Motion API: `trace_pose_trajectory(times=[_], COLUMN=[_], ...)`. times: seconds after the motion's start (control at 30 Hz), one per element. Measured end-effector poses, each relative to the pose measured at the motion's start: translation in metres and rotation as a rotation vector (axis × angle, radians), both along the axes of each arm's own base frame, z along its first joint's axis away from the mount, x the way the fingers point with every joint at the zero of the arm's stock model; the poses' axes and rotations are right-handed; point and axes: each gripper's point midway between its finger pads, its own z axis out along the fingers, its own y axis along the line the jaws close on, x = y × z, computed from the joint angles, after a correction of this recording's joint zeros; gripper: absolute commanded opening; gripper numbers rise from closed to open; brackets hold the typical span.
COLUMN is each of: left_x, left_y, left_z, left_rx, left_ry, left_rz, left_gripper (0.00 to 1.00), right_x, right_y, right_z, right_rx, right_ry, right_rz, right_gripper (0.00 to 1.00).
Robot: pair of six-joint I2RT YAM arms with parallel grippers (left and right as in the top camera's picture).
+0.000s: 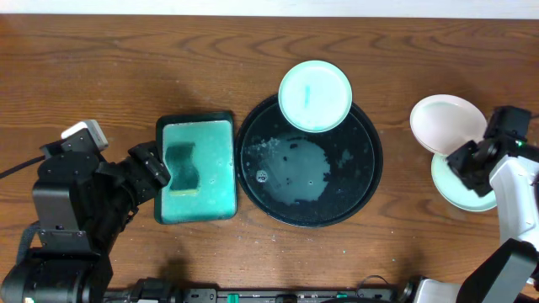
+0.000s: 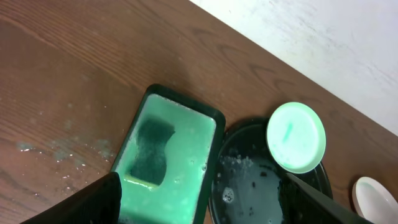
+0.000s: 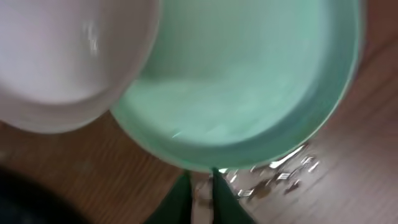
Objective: Clean dirty plates on tray and stack at the side
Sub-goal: 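Release the white plate and move the right gripper back to the tray, then grasp the last pale green plate and drag it to the tray center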
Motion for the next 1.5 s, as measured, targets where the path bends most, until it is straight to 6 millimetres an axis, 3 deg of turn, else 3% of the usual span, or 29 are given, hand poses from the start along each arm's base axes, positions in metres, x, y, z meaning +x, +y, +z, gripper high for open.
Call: trace_pose_trajectory(times=[0.07,0.1,0.2,0.27,0.37,0.5,0.57,0.67,0.73,0.8,0.9,1.0,1.07,1.13,1.17,1.23,1.3,1.4,1.5], left_x=[0.000,0.000,0.000,0.000,0.000,0.000,0.000,0.000,0.000,0.000,0.000,0.000,0.000,0.000,0.000,0.000,0.000,0.000,0.000], left_y=[0.000,0.000,0.000,0.000,0.000,0.000,0.000,0.000,0.000,0.000,0.000,0.000,0.000,0.000,0.000,0.000,0.000,0.000,0.000], left_z=[0.000,0.000,0.000,0.000,0.000,0.000,0.000,0.000,0.000,0.000,0.000,0.000,0.000,0.000,0.000,0.000,0.000,0.000,0.000], left_rx=[0.000,0.000,0.000,0.000,0.000,0.000,0.000,0.000,0.000,0.000,0.000,0.000,0.000,0.000,0.000,0.000,0.000,0.000,0.000], left_ry=[-0.001,0.000,0.000,0.000,0.000,0.000,-0.001,-0.001,-0.001,0.000,0.000,0.000,0.000,0.000,-0.001,0.000,0.000,0.000,0.000], left_rz=[0.000,0.000,0.001,0.000,0.000,0.000,0.000,0.000,0.001,0.000,0.000,0.000,0.001,0.001,0.000,0.000,0.000,0.000,0.000], left_gripper=[0.80,0.81,0.81,0.80,0.80,0.81,0.81,0.81,0.81,0.81,0.81,0.80,0.81,0.80,0.81,0.81,0.81,0.81,0.81], right_x=[0.031,0.047,0.080,0.098,0.112,0.102,0.088,0.052,0.008,-0.012,-0.012,0.025,0.061,0.101,0.120,0.140,0.149,0.159,0.176], right_y=[-0.009,-0.008,-0.013,-0.019,-0.023,-0.019,-0.016,-0.021,-0.033,-0.047,-0.059,-0.051,-0.030,0.011,0.043,0.101,0.143,0.199,0.236], right_z=[0.011,0.018,0.032,0.035,0.012,-0.044,-0.054,-0.052,-0.043,-0.027,-0.004,0.020,0.042,0.073,0.092,0.114,0.123,0.116,0.078], right_rx=[-0.042,-0.051,-0.101,-0.134,-0.132,-0.057,-0.019,0.008,-0.003,-0.039,-0.092,-0.075,-0.036,0.016,0.043,0.077,0.066,0.020,-0.064], right_ry=[-0.127,-0.189,-0.317,-0.374,-0.367,-0.231,-0.169,-0.060,0.053,0.072,0.001,-0.186,-0.352,-0.547,-0.651,-0.766,-0.818,-0.823,-0.759], right_rz=[0.075,0.131,0.210,0.229,0.250,0.255,0.244,0.154,0.011,-0.085,-0.135,-0.033,0.130,0.367,0.513,0.732,0.875,1.033,1.119], right_gripper=[0.37,0.33,0.01,0.01,0.01,0.01,0.01,0.01,0.01,0.01,0.10,0.19,0.23,0.26,0.29,0.35,0.43,0.54,0.60])
